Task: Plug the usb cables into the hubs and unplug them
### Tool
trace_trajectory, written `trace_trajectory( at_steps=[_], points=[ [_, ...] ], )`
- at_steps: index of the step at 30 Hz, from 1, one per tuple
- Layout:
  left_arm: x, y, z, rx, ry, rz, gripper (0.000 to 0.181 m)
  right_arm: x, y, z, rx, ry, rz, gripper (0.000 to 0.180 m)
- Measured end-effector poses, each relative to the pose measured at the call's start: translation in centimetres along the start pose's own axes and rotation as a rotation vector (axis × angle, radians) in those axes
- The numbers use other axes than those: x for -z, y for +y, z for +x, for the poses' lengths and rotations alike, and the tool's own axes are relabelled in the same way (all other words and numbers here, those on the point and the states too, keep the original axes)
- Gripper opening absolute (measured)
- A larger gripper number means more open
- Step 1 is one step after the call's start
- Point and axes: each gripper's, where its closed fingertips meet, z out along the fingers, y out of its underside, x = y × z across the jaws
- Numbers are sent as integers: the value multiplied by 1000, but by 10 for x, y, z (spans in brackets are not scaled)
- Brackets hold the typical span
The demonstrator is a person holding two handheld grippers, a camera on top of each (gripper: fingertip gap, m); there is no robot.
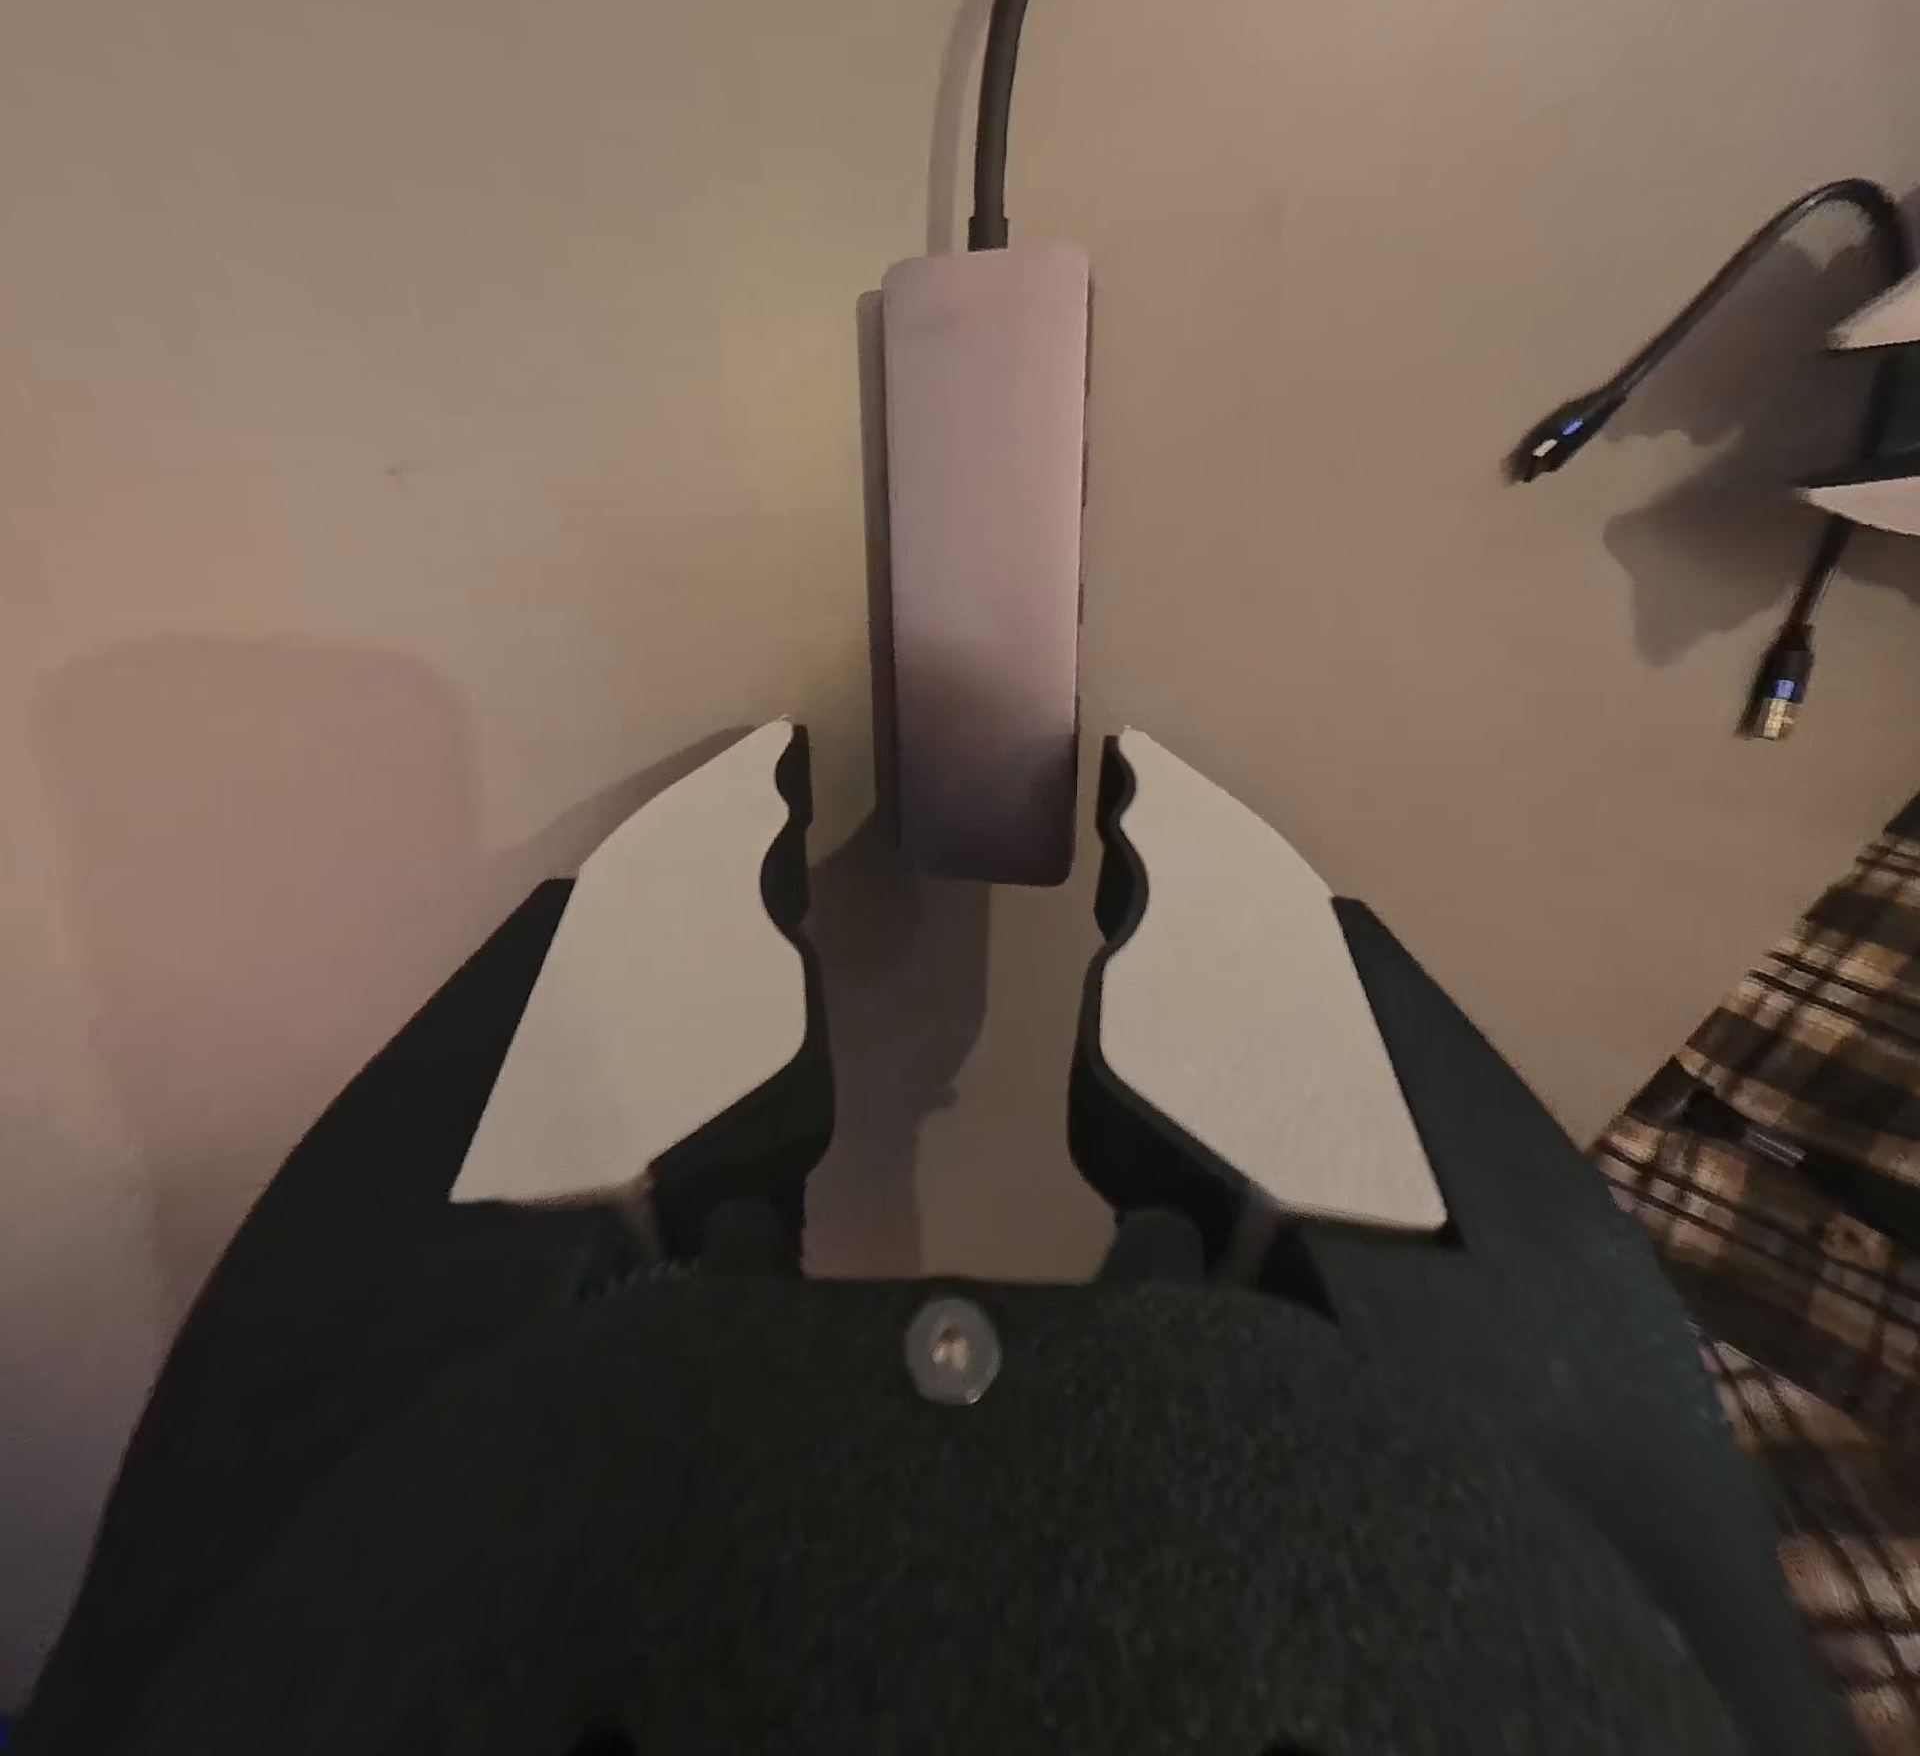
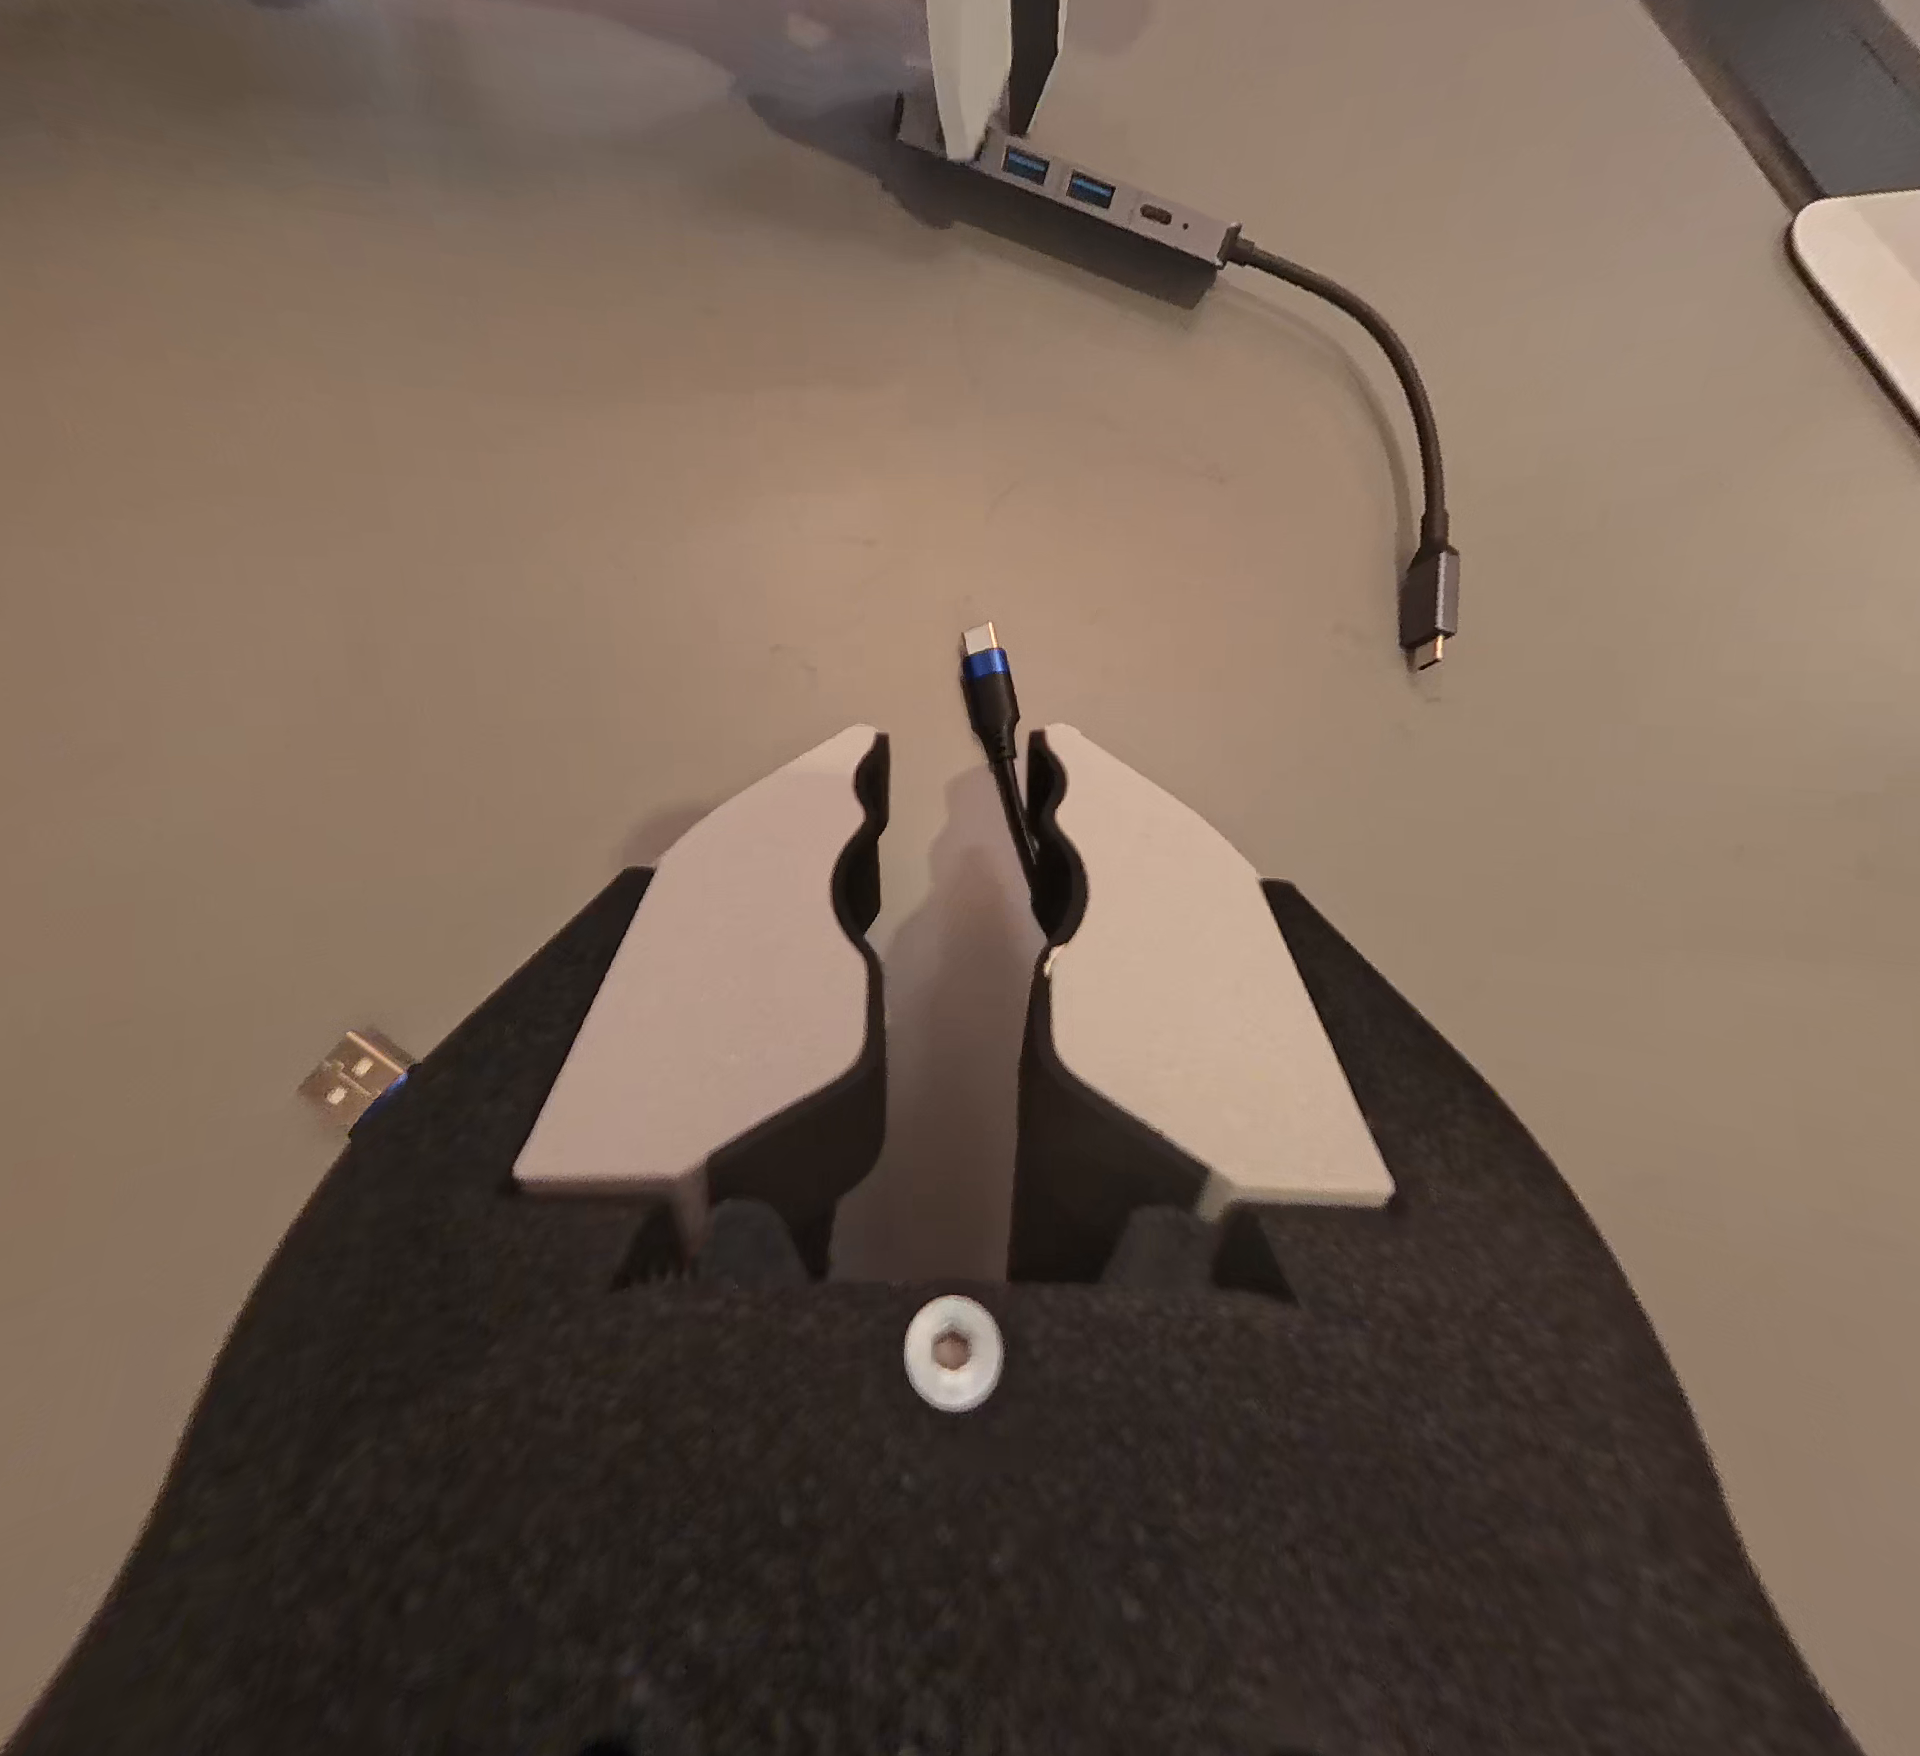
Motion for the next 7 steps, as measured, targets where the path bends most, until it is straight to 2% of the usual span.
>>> trace_trajectory(
  at_steps=[7],
  points=[
    [-11, 7, 3, -184, -288, -34, 62, 7, -2, 4, 27, 35, 25, 23]
  ],
)
